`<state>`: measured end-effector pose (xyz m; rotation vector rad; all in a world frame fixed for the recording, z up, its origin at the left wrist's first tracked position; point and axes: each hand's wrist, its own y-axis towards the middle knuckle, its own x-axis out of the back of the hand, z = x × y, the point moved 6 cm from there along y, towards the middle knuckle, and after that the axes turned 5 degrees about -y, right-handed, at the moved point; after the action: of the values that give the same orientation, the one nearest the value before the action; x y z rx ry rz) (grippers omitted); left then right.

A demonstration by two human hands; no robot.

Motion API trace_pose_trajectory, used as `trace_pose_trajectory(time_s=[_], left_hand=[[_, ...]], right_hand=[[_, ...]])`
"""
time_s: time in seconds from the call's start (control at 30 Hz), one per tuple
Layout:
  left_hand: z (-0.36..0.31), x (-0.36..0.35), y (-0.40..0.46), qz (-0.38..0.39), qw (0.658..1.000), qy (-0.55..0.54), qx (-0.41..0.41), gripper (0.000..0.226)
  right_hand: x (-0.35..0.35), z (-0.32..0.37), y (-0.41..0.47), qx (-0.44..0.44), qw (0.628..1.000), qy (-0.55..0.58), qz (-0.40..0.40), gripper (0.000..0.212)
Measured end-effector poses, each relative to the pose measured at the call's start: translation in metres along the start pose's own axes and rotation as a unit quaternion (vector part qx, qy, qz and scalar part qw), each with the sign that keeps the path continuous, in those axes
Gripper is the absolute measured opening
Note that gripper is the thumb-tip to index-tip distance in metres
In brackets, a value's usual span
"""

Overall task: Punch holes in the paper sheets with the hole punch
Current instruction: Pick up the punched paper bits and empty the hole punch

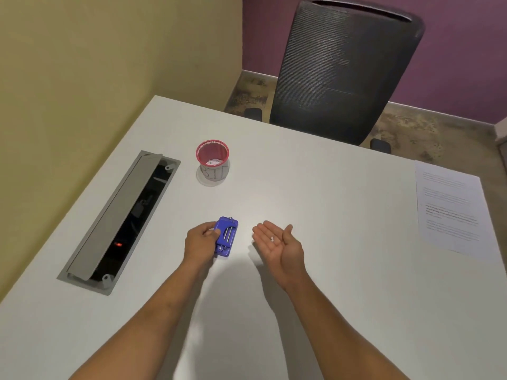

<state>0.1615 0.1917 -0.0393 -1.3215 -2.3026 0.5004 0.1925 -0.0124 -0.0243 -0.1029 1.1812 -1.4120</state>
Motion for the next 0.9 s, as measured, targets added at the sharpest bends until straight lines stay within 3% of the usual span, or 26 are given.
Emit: trace_pose_trajectory(time_s=[0.4, 0.67, 0.8, 0.9], left_hand=[[-0.021, 0.024, 0.071, -0.021, 0.999, 0.021, -0.021, 0.02], [-0.028, 0.033, 0.076, -0.038, 0.998, -0.045, -0.005, 0.019], [-0.029, 0.031, 0.072, -0.032, 0.999, -0.035, -0.006, 0.019], [-0.03, 0.031, 0.07, -0.047, 0.998, -0.024, -0.021, 0.021]], right_hand=[[-0.112, 0.038, 0.062, 0.038, 0.995, -0.059, 0.071, 0.051], [-0.169, 0.053, 0.09, 0.074, 0.986, -0.115, 0.093, 0.057], [-0.2, 0.062, 0.105, 0.104, 0.97, -0.199, 0.095, 0.059], [-0.217, 0.06, 0.118, 0.106, 0.933, -0.33, 0.1, 0.061]])
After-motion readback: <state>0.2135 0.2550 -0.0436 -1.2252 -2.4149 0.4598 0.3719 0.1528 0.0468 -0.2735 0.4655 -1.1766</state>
